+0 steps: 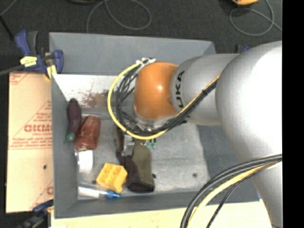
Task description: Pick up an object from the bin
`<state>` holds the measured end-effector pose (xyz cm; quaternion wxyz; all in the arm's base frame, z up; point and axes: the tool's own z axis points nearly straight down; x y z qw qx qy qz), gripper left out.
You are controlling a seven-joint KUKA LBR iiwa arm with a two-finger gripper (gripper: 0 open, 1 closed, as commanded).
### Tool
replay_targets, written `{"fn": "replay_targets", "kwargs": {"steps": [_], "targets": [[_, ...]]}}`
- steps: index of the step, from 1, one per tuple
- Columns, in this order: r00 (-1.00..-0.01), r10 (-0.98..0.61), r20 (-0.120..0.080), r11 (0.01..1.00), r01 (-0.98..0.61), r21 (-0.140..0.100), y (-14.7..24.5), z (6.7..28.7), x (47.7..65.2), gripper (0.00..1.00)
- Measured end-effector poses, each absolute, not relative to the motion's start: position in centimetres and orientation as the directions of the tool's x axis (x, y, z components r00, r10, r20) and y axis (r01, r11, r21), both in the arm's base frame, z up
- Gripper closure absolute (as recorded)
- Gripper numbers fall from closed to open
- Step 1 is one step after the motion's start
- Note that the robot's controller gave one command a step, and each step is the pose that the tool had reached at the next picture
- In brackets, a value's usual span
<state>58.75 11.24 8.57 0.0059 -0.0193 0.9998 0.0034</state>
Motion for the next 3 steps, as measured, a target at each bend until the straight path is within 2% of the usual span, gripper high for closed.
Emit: {"fn": "replay_targets", "kwargs": {"steps": [2,3], "targets": [[-0.999,-0.038,-0.016,0.999,-0.038,0.008,11.3,10.1,58.9,1.00],[-0.999,-0.038,-0.010,0.999,-0.038,0.007,11.2,11.0,58.7,1.00]]}}
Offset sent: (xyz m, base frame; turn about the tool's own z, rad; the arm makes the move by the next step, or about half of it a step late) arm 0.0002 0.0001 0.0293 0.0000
